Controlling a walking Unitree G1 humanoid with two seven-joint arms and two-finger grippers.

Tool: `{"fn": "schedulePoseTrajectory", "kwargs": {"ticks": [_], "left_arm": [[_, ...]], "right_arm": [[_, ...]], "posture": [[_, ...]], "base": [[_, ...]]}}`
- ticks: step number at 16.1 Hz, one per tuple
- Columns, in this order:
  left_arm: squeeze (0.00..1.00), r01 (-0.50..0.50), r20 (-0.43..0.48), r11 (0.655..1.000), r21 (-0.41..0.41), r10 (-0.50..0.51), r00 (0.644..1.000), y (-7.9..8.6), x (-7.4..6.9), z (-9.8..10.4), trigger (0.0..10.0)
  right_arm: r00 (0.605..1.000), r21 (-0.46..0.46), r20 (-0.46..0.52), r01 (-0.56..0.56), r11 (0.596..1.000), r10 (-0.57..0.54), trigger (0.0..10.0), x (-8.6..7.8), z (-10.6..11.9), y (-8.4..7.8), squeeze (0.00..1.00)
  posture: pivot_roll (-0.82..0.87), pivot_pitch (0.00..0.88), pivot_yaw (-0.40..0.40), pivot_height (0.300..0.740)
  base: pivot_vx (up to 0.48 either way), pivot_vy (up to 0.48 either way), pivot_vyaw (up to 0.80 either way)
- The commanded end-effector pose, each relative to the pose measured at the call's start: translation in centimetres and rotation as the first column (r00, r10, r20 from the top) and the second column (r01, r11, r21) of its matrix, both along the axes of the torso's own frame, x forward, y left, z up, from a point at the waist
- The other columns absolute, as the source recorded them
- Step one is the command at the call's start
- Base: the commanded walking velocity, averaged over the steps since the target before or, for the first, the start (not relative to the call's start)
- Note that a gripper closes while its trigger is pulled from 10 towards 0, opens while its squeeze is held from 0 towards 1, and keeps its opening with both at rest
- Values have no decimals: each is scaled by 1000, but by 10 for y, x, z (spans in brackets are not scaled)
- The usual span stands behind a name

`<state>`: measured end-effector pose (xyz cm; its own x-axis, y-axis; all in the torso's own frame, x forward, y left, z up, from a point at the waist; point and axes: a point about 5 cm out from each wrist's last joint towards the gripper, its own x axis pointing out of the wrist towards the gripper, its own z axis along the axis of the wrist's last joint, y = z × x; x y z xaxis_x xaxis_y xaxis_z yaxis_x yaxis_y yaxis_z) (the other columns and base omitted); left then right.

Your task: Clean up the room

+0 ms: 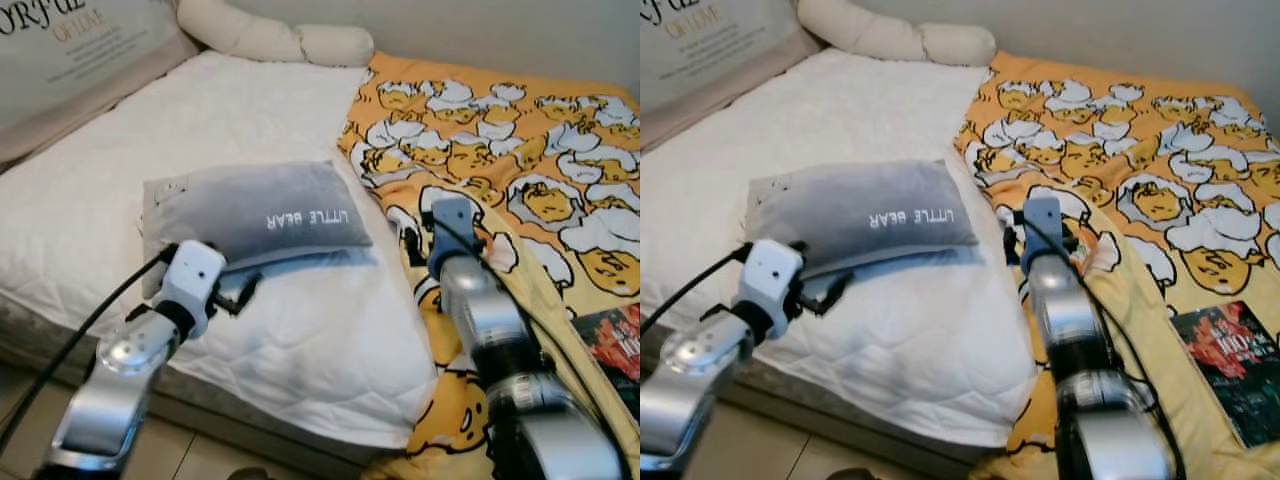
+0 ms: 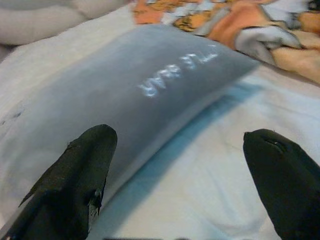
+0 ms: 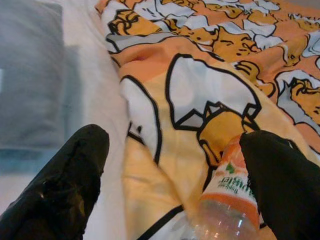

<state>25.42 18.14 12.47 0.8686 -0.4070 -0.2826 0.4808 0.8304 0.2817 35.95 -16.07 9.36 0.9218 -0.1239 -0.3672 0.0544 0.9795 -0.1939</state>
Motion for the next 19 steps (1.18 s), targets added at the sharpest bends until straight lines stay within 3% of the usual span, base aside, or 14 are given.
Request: {"fn": "schedulePoseTrajectory", "kwargs": {"ticks": [1,2,3,7,14,16,18,19], "left_arm": [[0,59,-26,998,-1,-59,998,-4,-4,0,10000],[0,130,-57,992,0,-129,990,-7,-8,1,10000],[0,177,-67,984,4,-177,982,-9,-10,3,10000],[0,246,-99,969,4,-244,965,-7,-14,10,10000],[0,275,-119,961,-11,-274,954,-13,-13,8,10000],[0,276,-120,961,-11,-276,954,-14,-13,8,10000],[0,282,-123,959,-11,-281,952,-14,-14,7,10000],[0,282,-123,959,-10,-281,952,-14,-13,8,10000]], "right_arm": [[1000,-14,-17,21,1000,-21,10000,2,-2,-3,1000],[997,-14,-49,51,999,-52,10000,5,-4,-6,753],[994,-30,-64,89,996,-91,10000,6,-5,-11,0],[963,-54,-140,226,973,-232,10000,1,-19,-27,0],[927,-51,-175,327,944,-331,10000,-13,-36,-45,0],[917,12,-209,350,937,-340,10000,-17,-42,-47,0],[913,256,-280,370,893,-297,10000,-21,-52,-39,0],[911,276,-303,367,889,-282,10000,-24,-56,-38,0]], "posture": [[214,0,9,740],[231,0,14,740],[244,0,16,740],[260,0,30,740],[248,0,33,740],[249,0,31,740],[251,0,32,740],[256,0,33,740]], "base": [[0,0,0],[0,0,0],[0,0,0],[0,0,0],[0,0,0],[0,0,0],[0,0,0],[0,0,0]]}}
